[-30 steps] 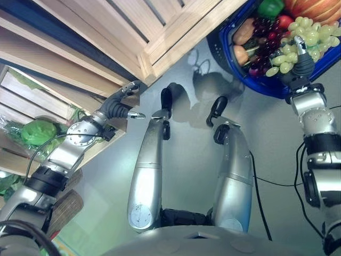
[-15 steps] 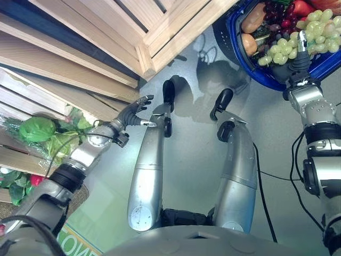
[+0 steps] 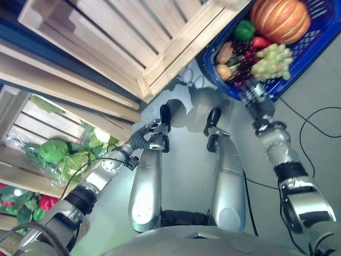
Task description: Pick up fruits and vegetables into the basket
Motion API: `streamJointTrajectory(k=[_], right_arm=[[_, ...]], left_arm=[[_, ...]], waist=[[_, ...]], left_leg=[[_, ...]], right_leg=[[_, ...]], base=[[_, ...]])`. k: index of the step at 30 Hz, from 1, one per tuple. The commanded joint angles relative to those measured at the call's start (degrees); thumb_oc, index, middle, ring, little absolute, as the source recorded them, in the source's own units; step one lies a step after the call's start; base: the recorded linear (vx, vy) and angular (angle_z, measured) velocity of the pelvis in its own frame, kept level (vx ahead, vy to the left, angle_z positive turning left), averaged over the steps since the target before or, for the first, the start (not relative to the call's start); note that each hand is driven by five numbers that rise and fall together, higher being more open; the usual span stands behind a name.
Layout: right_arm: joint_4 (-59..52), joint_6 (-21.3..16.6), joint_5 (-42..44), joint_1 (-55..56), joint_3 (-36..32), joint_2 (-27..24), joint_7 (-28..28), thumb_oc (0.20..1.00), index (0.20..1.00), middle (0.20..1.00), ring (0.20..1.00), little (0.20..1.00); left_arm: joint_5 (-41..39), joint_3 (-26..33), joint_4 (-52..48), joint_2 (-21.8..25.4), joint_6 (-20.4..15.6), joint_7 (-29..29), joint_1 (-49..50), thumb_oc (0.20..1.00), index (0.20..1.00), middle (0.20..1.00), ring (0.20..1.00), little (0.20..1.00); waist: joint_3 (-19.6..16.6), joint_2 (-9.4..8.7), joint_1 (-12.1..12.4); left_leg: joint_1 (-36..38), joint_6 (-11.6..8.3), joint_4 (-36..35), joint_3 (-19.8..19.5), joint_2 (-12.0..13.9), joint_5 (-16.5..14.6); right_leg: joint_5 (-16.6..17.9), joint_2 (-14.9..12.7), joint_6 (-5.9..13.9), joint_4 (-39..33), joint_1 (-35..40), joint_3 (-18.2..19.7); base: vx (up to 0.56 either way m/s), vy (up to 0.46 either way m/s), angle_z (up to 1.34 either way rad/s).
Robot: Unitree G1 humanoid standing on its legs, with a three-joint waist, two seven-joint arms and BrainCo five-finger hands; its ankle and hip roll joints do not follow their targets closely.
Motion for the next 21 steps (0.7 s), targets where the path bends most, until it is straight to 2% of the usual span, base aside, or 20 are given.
streamJointTrajectory(k=[1,4,8,10,13,16,18,21], right_arm=[[-0.9,-1.2,-5.4,3.5,0.9,0.1,-0.6,1.0,1.0,1.0,1.0,1.0],[-0.6,-2.5,-8.0,9.6,2.3,3.3,0.9,1.0,1.0,1.0,1.0,1.0],[-2.5,-4.2,-12.2,13.2,2.8,5.5,0.6,1.0,1.0,1.0,1.0,1.0],[-2.8,-4.5,-15.8,15.9,2.9,6.6,0.4,1.0,1.0,1.0,1.0,1.0],[-1.0,-3.0,-22.9,18.5,4.1,7.8,-0.1,1.0,1.0,1.0,1.0,1.0],[2.1,-1.0,-26.6,19.7,5.4,8.9,0.4,1.0,1.0,1.0,1.0,1.0],[6.5,0.5,-30.6,19.6,6.3,10.0,2.3,1.0,1.0,1.0,1.0,1.0],[11.6,1.6,-35.9,19.5,7.2,11.5,0.2,1.0,1.0,1.0,1.0,1.0]], left_arm=[[0.1,-0.5,-0.3,-1.4,-3.2,-2.1,5.3,1.0,1.0,1.0,1.0,1.0],[-0.5,1.2,2.0,-2.4,-3.5,-3.9,8.1,1.0,1.0,1.0,1.0,1.0],[0.5,3.0,3.7,-3.8,-4.5,-4.9,9.7,1.0,1.0,1.0,1.0,1.0],[0.3,3.9,5.0,-4.9,-4.1,-6.0,11.4,1.0,1.0,1.0,1.0,1.0],[0.7,5.0,9.2,-7.4,-4.8,-5.7,12.8,1.0,1.0,1.0,1.0,1.0],[-1.1,6.8,13.5,-9.7,-2.7,-7.7,13.4,1.0,1.0,1.0,1.0,1.0],[-3.5,9.1,20.6,-12.4,1.2,-10.0,13.0,1.0,1.0,1.0,1.0,1.0],[-5.3,12.8,29.3,-15.9,3.6,-12.2,11.9,1.0,1.0,1.0,1.0,1.0]], waist=[[-3.1,0.01,-1.2],[-3.1,-1.27,-2.0],[-3.2,-2.49,-2.5],[-5.7,-3.11,-2.7],[-10.0,-4.13,-2.7],[-13.6,-4.62,-2.2],[-16.0,-4.82,-1.6],[-18.7,-5.27,-1.2]], left_leg=[[7.0,2.05,-5.2,2.7,-1.8,-4.2],[16.7,1.5,-8.6,2.5,-1.3,-3.9],[24.4,0.97,-12.5,2.7,-1.1,-3.4],[27.7,0.81,-15.4,2.3,-1.3,-3.1],[32.3,0.74,-19.5,1.9,-1.5,-2.3],[35.1,0.92,-22.5,1.4,-1.7,-1.5],[37.3,1.14,-24.3,1.0,-1.9,-1.2],[39.9,1.36,-25.3,0.9,-2.4,-1.4]], right_leg=[[-1.6,4.3,1.46,-1.5,4.7,-2.5],[-1.3,5.1,1.97,-6.4,15.4,-2.5],[-0.8,5.7,2.8,-11.2,23.7,-2.4],[-0.4,6.1,3.41,-14.3,27.3,-1.9],[0.5,6.5,4.29,-18.3,32.1,-1.5],[1.4,6.7,4.72,-20.9,35.1,-1.2],[1.8,6.9,4.98,-22.1,37.1,-1.1],[2.3,6.9,5.16,-23.6,39.9,-1.1]], base=[[-0.01,0.106,-0.11],[0.02,0.116,-0.05],[0.01,0.087,-0.1],[0.08,0.082,-0.1],[0.11,0.073,-0.03],[0.09,0.055,-0.05],[0.11,0.068,-0.04],[0.08,0.062,0.03]])
